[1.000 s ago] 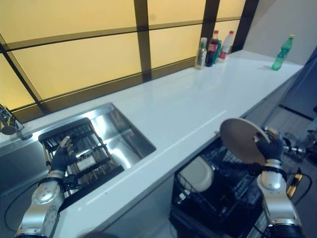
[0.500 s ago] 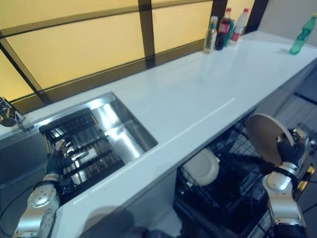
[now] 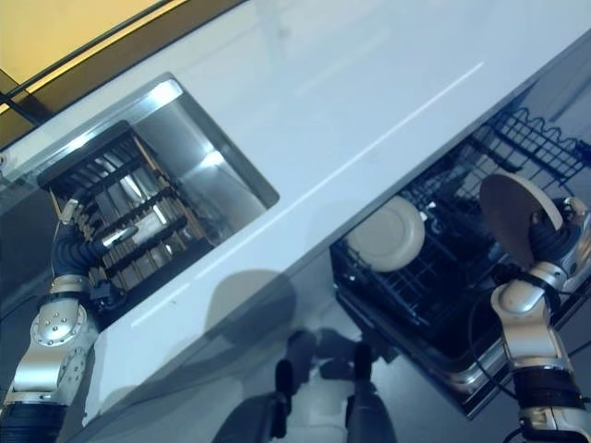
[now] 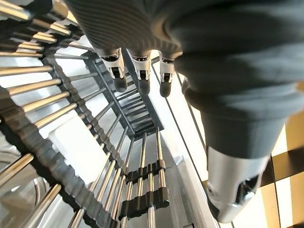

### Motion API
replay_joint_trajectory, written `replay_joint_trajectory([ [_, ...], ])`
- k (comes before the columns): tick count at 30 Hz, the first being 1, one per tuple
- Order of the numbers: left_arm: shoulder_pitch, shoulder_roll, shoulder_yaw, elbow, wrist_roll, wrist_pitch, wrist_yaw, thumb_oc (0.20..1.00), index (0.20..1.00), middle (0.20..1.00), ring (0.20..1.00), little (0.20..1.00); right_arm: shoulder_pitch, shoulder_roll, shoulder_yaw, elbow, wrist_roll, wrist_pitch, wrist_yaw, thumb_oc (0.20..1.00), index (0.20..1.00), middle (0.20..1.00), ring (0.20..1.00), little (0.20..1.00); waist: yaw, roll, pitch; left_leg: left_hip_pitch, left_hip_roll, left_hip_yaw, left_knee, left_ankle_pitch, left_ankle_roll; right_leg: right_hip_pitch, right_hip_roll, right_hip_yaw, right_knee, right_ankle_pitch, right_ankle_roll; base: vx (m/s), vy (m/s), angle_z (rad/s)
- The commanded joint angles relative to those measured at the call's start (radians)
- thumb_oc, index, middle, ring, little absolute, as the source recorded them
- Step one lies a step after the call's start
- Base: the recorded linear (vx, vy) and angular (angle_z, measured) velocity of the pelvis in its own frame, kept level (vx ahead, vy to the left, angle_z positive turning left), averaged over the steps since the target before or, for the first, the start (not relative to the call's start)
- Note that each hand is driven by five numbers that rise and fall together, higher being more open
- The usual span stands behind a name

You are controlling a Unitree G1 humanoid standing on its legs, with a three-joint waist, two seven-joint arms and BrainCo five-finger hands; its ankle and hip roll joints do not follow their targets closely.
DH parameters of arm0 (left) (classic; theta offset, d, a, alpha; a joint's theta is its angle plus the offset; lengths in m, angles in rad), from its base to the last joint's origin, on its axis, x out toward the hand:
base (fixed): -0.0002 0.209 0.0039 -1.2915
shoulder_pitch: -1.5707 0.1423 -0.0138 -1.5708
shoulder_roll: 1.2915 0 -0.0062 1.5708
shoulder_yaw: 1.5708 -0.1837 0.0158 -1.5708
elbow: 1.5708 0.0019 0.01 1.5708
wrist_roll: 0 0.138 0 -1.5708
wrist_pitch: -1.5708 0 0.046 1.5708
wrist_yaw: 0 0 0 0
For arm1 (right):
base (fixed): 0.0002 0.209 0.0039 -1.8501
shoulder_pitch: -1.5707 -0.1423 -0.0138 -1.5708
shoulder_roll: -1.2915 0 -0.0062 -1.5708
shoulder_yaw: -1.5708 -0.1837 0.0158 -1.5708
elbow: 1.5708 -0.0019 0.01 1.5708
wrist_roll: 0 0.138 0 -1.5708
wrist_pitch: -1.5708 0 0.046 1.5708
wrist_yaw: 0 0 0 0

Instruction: Pick up plates and place into dishwasher.

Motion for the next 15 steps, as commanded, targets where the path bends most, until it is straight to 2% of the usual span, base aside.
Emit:
replay_joint_trajectory([
  [1,-0.002,-0.017,-0.064,0.030,-0.018,-0.034,0.042,1.000,1.000,1.000,1.000,1.000,-0.094,-0.112,0.021,-0.031,-0.067,-0.070,-0.037,0.200,0.200,0.200,0.200,0.200,-0.016,-0.024,-0.005,-0.125,-0.032,-0.026,0.105,-0.022,0.024,0.010,-0.004,-0.043,0.074,-0.133,0.018,-0.06,0.033,-0.07],
  [10,-0.031,0.005,-0.077,0.027,-0.038,-0.040,0.073,1.000,1.000,1.000,1.000,1.000,-0.178,-0.202,0.049,-0.010,-0.169,-0.052,-0.039,0.200,0.200,0.200,0.200,0.200,-0.021,-0.005,0.047,-0.176,-0.032,-0.015,0.104,-0.008,0.024,-0.049,-0.003,-0.037,0.086,-0.127,0.018,-0.04,0.003,-0.04],
  [15,-0.033,0.019,-0.080,0.029,-0.052,-0.046,0.085,1.000,1.000,1.000,1.000,1.000,-0.208,-0.244,0.051,0.004,-0.187,-0.017,-0.130,0.200,0.200,0.200,0.200,0.200,-0.020,0.001,0.067,-0.185,-0.032,-0.011,0.083,0.005,0.026,-0.065,-0.001,-0.043,0.085,-0.122,0.017,-0.01,-0.011,0.00],
])
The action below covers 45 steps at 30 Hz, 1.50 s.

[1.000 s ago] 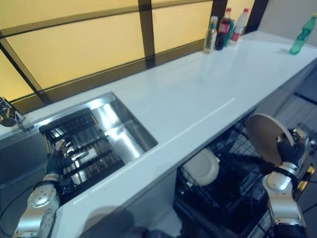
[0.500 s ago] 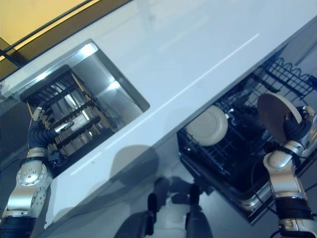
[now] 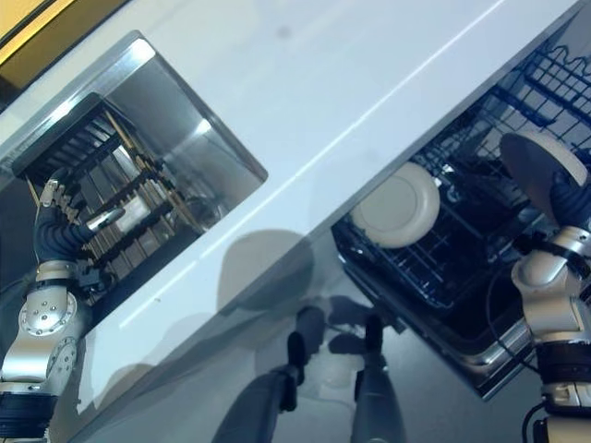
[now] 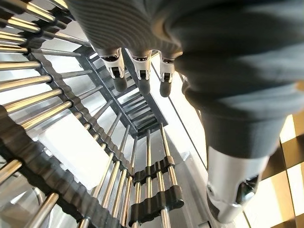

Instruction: Pick up plates and place into dishwasher.

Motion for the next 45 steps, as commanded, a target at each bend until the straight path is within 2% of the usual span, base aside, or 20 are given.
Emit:
replay_joint_trajectory([
  [1,-0.002,-0.045,-0.073,0.056,-0.018,-0.045,0.034,1.000,1.000,1.000,1.000,1.000,-0.096,-0.105,-0.005,-0.005,-0.029,-0.007,-0.129,0.200,0.200,0.200,0.200,0.200,-0.022,-0.027,0.017,-0.105,-0.025,-0.032,0.060,-0.002,0.025,0.021,0.009,-0.055,0.063,-0.140,0.011,0.00,0.000,0.00],
  [7,0.006,-0.047,-0.081,0.054,-0.031,-0.053,0.028,1.000,1.000,1.000,1.000,1.000,-0.132,-0.127,-0.014,-0.013,-0.042,-0.009,-0.104,0.200,0.200,0.200,0.200,0.200,-0.018,-0.015,0.020,-0.107,-0.033,-0.031,0.067,-0.005,0.025,0.014,0.005,-0.058,0.068,-0.140,0.008,0.00,0.000,0.00],
  [19,-0.028,-0.047,-0.111,0.054,-0.042,-0.041,0.048,1.000,1.000,1.000,1.000,1.000,-0.257,-0.148,0.063,0.031,-0.018,-0.038,-0.066,0.200,0.200,0.200,0.200,0.200,-0.008,0.003,0.049,-0.148,-0.043,-0.031,0.079,0.002,0.028,-0.033,0.000,-0.063,0.090,-0.141,0.006,0.00,0.000,0.00],
  [23,-0.047,-0.048,-0.129,0.062,-0.046,-0.044,0.051,1.000,1.000,1.000,1.000,1.000,-0.303,-0.132,0.092,0.054,0.014,-0.057,-0.068,0.200,0.200,0.200,0.200,0.200,0.000,0.006,0.063,-0.170,-0.048,-0.037,0.085,0.007,0.031,-0.053,-0.004,-0.073,0.094,-0.138,0.005,0.00,0.000,0.00],
  [32,-0.081,-0.063,-0.172,0.072,-0.038,-0.056,0.070,1.000,1.000,1.000,1.000,1.000,-0.377,-0.080,0.162,0.098,0.025,-0.051,-0.034,0.200,0.200,0.200,0.200,0.200,0.015,0.011,0.078,-0.227,-0.053,-0.043,0.090,0.025,0.032,-0.116,-0.012,-0.095,0.117,-0.135,0.003,0.01,0.006,0.01],
  [45,-0.077,-0.104,-0.201,0.055,-0.021,-0.077,0.076,1.000,1.000,1.000,1.000,1.000,-0.373,0.000,0.228,0.174,0.017,-0.030,0.022,0.200,0.200,0.200,0.200,0.200,0.033,0.052,0.078,-0.322,-0.075,-0.043,0.081,0.057,0.041,-0.248,-0.042,-0.101,0.163,-0.128,0.010,0.01,0.038,0.05],
])
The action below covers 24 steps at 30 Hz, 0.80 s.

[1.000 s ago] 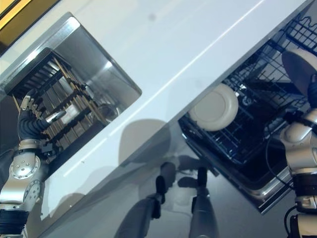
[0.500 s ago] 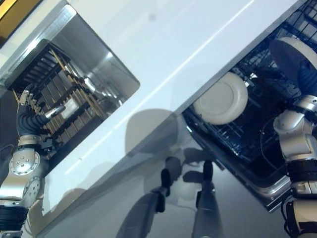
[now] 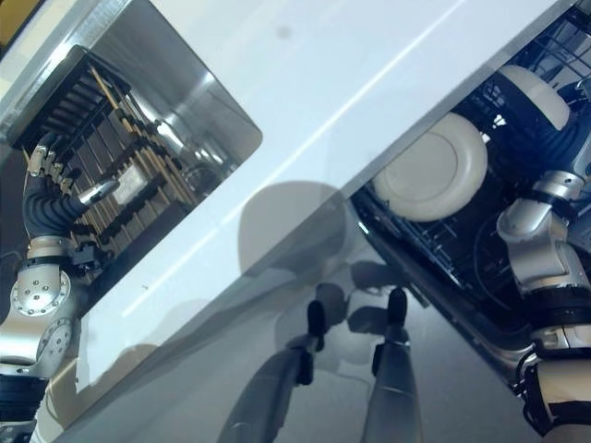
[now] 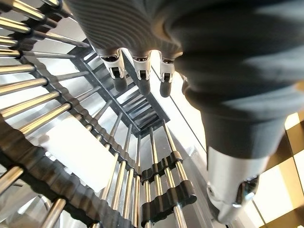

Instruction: Pick up plates and place into dishwasher.

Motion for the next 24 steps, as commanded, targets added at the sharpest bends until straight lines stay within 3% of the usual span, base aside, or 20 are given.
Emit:
replay_joint_trajectory([
  [1,-0.007,-0.180,-0.149,0.095,0.051,-0.051,0.022,1.000,1.000,1.000,1.000,1.000,-0.049,0.033,0.051,0.037,0.007,-0.016,0.047,0.200,0.200,0.200,0.200,0.200,0.003,-0.017,0.046,-0.145,-0.033,-0.021,0.053,0.027,0.026,-0.025,0.007,-0.091,0.018,-0.090,0.003,-0.01,0.038,0.03],
  [12,0.029,-0.200,-0.142,0.071,0.045,-0.060,0.028,1.000,1.000,1.000,1.000,1.000,-0.021,0.063,0.054,0.039,0.013,-0.001,0.064,0.200,0.200,0.200,0.200,0.200,0.002,0.011,0.046,-0.148,-0.038,-0.009,0.035,0.040,0.024,-0.059,-0.002,-0.079,0.041,-0.092,0.004,-0.02,0.035,0.02],
  [13,0.035,-0.201,-0.142,0.067,0.044,-0.063,0.027,1.000,1.000,1.000,1.000,1.000,-0.015,0.062,0.053,0.042,0.020,0.000,0.073,0.511,0.511,0.511,0.511,0.511,0.001,0.012,0.046,-0.137,-0.038,-0.009,0.034,0.035,0.023,-0.050,-0.002,-0.078,0.042,-0.098,0.005,0.00,0.000,0.00],
  [14,0.037,-0.199,-0.140,0.067,0.041,-0.066,0.024,1.000,1.000,1.000,1.000,1.000,-0.012,0.063,0.052,0.047,0.023,0.001,0.078,1.000,1.000,1.000,1.000,1.000,0.000,0.012,0.046,-0.133,-0.037,-0.008,0.033,0.035,0.023,-0.046,-0.003,-0.078,0.042,-0.098,0.005,-0.04,0.016,0.00],
  [24,0.060,-0.186,-0.109,0.069,0.012,-0.071,-0.001,1.000,1.000,1.000,1.000,1.000,0.037,0.061,0.013,0.047,0.040,-0.012,0.093,1.000,1.000,1.000,1.000,1.000,-0.012,-0.001,0.046,-0.028,-0.032,-0.003,0.017,0.019,0.021,0.055,0.002,-0.083,0.020,-0.101,0.003,-0.05,0.012,-0.01],
])
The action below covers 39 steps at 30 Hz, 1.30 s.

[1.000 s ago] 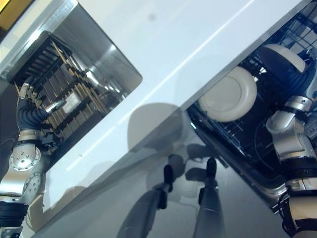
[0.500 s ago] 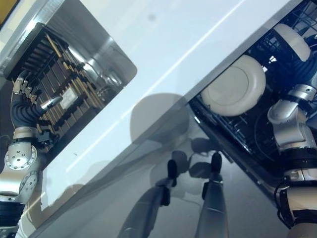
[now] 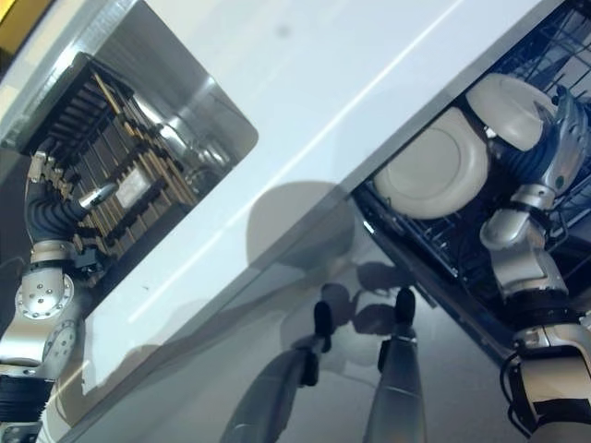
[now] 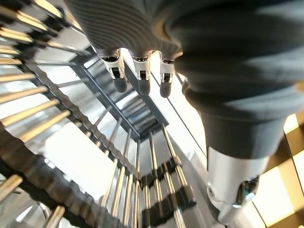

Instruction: Pick up plates and place into dishwasher.

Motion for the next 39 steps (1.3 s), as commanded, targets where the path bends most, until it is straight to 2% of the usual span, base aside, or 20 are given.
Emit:
replay_joint_trajectory([
  [1,0.060,-0.132,-0.105,0.017,0.010,-0.052,-0.010,1.000,1.000,1.000,1.000,1.000,0.005,-0.010,-0.019,-0.029,0.019,-0.026,0.020,1.000,1.000,1.000,1.000,1.000,-0.006,-0.026,0.053,-0.050,-0.011,-0.007,0.019,0.011,0.019,0.060,0.026,-0.080,-0.032,-0.083,0.003,0.00,0.000,0.00],
  [8,0.089,-0.132,-0.072,0.034,0.003,-0.040,-0.043,1.000,1.000,1.000,1.000,1.000,0.096,0.003,-0.067,-0.035,0.019,-0.042,0.037,1.000,1.000,1.000,1.000,1.000,-0.008,-0.055,-0.018,0.009,-0.006,-0.003,0.033,-0.016,0.020,0.137,0.029,-0.081,-0.063,-0.078,0.003,0.00,0.000,0.01],
  [17,0.101,-0.127,-0.053,0.086,0.025,-0.045,-0.062,1.000,1.000,1.000,1.000,1.000,0.200,0.052,-0.107,-0.061,0.043,-0.053,0.042,1.000,1.000,1.000,1.000,1.000,-0.008,-0.113,-0.075,0.077,0.005,-0.003,0.016,-0.038,0.025,0.230,0.042,-0.077,-0.113,-0.067,0.013,0.02,-0.035,-0.02],
  [22,0.118,-0.123,-0.035,0.105,0.036,-0.045,-0.083,1.000,1.000,1.000,1.000,1.000,0.265,0.087,-0.138,-0.088,0.078,-0.088,0.031,1.000,1.000,1.000,1.000,1.000,-0.005,-0.143,-0.104,0.123,0.012,-0.005,0.009,-0.053,0.027,0.296,0.046,-0.088,-0.150,-0.061,0.014,0.04,-0.040,0.00],
  [26,0.151,-0.140,-0.022,0.127,0.051,-0.066,-0.104,1.000,1.000,1.000,1.000,1.000,0.356,0.133,-0.191,-0.160,0.108,-0.145,0.014,1.000,1.000,1.000,1.000,1.000,-0.010,-0.157,-0.128,0.156,0.013,-0.003,0.011,-0.065,0.029,0.336,0.046,-0.084,-0.163,-0.060,0.017,0.08,-0.002,0.00],
  [30,0.194,-0.178,-0.014,0.137,0.085,-0.076,-0.121,1.000,1.000,1.000,1.000,1.000,0.450,0.179,-0.238,-0.227,0.148,-0.155,0.065,1.000,1.000,1.000,1.000,1.000,-0.019,-0.157,-0.152,0.184,0.006,-0.004,0.012,-0.071,0.033,0.362,0.043,-0.072,-0.165,-0.060,0.021,0.11,0.045,-0.02],
  [35,0.207,-0.205,-0.021,0.157,0.085,-0.089,-0.119,1.000,1.000,1.000,1.000,1.000,0.476,0.199,-0.234,-0.241,0.181,-0.148,0.134,1.000,1.000,1.000,1.000,1.000,-0.032,-0.134,-0.153,0.184,-0.003,0.002,0.021,-0.074,0.039,0.347,0.033,-0.055,-0.153,-0.060,0.025,0.04,0.095,-0.02],
  [39,0.178,-0.208,-0.046,0.164,0.073,-0.090,-0.099,1.000,1.000,1.000,1.000,1.000,0.447,0.212,-0.210,-0.236,0.232,-0.145,0.117,1.000,1.000,1.000,1.000,1.000,-0.038,-0.114,-0.133,0.159,-0.005,0.010,0.028,-0.072,0.042,0.312,0.025,-0.046,-0.139,-0.061,0.025,-0.04,0.070,-0.11],
])
